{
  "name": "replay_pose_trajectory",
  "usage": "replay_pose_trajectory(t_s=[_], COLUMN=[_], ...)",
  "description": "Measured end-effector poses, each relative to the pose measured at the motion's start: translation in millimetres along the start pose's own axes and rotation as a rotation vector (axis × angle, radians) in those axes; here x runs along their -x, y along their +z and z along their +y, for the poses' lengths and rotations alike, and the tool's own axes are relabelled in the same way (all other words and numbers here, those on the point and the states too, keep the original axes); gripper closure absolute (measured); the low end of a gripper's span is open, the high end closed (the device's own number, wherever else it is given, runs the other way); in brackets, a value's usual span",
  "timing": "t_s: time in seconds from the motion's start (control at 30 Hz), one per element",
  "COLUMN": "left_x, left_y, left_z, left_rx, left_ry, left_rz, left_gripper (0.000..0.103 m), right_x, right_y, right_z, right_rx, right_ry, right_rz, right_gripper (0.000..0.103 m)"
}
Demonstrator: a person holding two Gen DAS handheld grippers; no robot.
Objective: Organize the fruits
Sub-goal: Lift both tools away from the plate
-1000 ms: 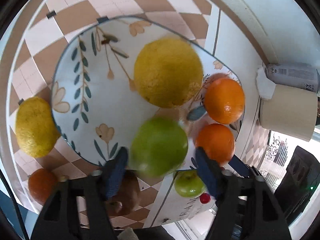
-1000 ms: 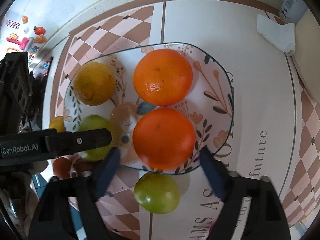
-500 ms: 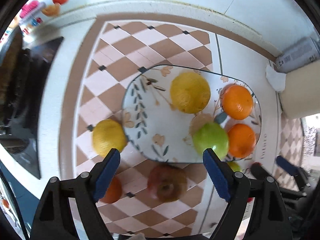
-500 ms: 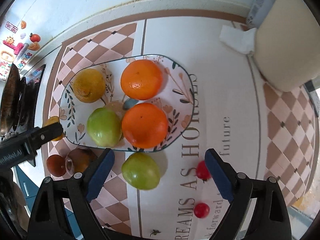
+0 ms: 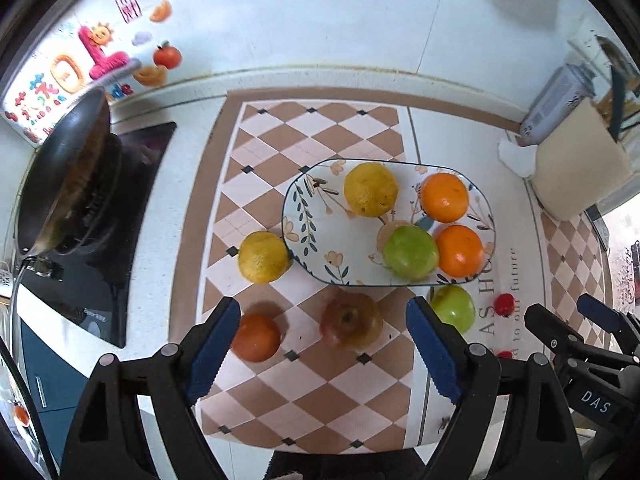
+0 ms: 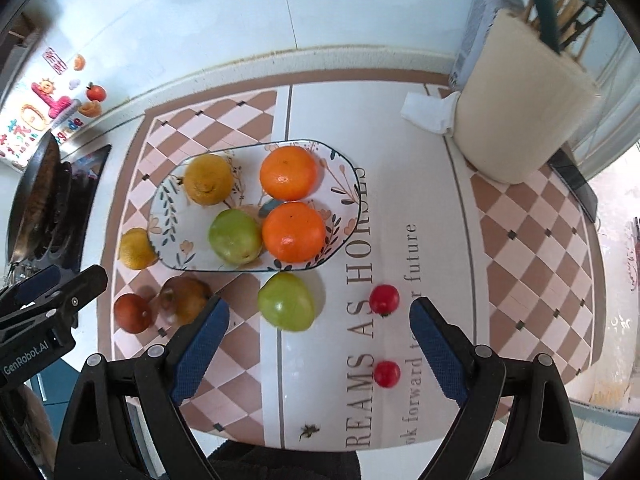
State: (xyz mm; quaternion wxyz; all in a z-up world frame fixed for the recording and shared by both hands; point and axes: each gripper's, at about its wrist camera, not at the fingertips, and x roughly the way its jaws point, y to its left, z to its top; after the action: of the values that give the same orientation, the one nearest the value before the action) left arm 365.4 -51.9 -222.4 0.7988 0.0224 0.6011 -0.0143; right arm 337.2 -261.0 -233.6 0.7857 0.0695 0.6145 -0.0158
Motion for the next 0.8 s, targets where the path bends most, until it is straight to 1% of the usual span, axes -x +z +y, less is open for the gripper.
replay_pose_trajectory(t_s=[0.17, 0.3, 0.47, 0.67, 0.8], left_x=[27, 42, 61, 82, 88], left_y=[-14, -25, -39, -50, -53], left_z=[4, 8, 11, 11, 12], left_rx=[0.007, 0.007, 0.002, -0.003, -0.003], left_ry=[-0.025, -0.009, -0.015, -0.029, -0.03], left_rz=[-0.039, -0.079, -0.105, -0.135, -0.151], left_gripper=[0.018, 0.018, 0.018, 0.018, 0.018], right_x=[32, 55, 80, 100, 103], right_y=[-17, -30, -43, -53, -53], right_z=[4, 10, 18, 24, 24], right_rx=[-0.001, 0.018, 0.039, 0.039, 0.033], right_ry=[0.015, 0.001, 0.011, 0.038, 0.05], right_rz=[-0.045, -0.084, -0.121, -0.148, -0.156], right_gripper=[0.009, 0.009, 0.009, 0.009, 0.009])
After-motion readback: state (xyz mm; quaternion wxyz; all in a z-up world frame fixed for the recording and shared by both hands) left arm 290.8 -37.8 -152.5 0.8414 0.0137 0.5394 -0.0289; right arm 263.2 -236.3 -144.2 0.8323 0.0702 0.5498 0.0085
